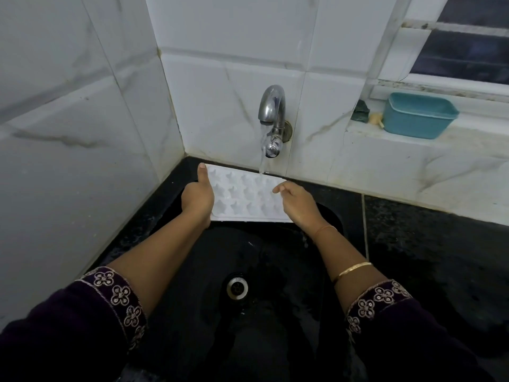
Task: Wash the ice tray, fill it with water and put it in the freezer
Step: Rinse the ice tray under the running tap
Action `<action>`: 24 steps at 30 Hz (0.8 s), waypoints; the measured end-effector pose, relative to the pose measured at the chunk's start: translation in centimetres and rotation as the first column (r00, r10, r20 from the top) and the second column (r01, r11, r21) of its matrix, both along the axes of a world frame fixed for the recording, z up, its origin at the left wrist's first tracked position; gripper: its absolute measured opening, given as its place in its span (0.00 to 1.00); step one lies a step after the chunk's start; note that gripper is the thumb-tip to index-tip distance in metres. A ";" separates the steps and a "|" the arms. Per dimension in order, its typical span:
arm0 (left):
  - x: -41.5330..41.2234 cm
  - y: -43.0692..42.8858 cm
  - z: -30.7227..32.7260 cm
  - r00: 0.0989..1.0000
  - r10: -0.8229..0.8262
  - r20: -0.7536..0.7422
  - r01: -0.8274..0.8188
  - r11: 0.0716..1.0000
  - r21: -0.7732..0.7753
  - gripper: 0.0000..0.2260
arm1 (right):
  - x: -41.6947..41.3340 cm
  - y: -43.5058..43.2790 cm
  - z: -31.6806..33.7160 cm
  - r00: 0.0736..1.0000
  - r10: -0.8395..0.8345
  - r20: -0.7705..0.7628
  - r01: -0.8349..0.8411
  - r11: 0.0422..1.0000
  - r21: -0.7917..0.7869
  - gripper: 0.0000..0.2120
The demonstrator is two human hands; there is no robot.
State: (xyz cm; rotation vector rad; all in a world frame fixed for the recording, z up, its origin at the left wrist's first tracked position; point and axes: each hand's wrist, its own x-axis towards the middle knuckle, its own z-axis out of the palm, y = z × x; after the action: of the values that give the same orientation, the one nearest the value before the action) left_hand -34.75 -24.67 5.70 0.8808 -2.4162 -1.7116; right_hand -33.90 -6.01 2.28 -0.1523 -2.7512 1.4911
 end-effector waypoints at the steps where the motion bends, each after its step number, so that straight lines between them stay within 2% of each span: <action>1: 0.1 -0.1 -0.1 1.000 0.002 0.006 -0.002 1.000 0.004 0.26 | 0.0 -0.1 -0.2 0.998 0.036 0.042 -0.036 0.999 0.002 0.13; 5: 0.5 -0.4 -0.3 1.000 0.005 0.023 -0.006 1.000 0.028 0.25 | 0.3 -1.1 -0.3 0.962 0.189 0.194 -0.191 0.981 -0.009 0.16; 9: 0.6 -0.5 0.0 1.000 0.007 0.000 -0.006 0.998 0.057 0.24 | -0.2 -2.3 -0.1 0.938 0.275 0.214 -0.291 0.955 0.049 0.15; 13: 0.3 -1.2 0.4 1.000 0.022 -0.011 -0.022 0.999 0.030 0.26 | -0.2 -2.2 0.3 0.934 0.301 0.194 -0.308 0.951 0.007 0.14; 17: 0.6 -1.1 0.0 1.000 -0.009 0.000 0.009 1.000 0.003 0.25 | -0.4 -1.4 0.1 0.936 0.265 0.232 -0.290 0.953 0.085 0.17; 21: 1.0 -0.6 -0.4 1.000 0.004 -0.007 -0.004 0.998 0.068 0.24 | -0.4 -1.9 0.0 0.952 0.238 0.194 -0.266 0.955 0.132 0.16; 24: 0.7 -0.6 0.0 0.999 0.020 -0.039 -0.018 0.999 0.048 0.23 | -0.1 -1.9 -0.1 0.940 0.283 0.193 -0.299 0.952 0.061 0.18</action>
State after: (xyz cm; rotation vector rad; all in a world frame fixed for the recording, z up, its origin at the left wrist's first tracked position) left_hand -34.02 -25.30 5.72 0.8633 -2.3438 -1.7701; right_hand -33.99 -7.88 2.22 0.1344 -3.0953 1.4735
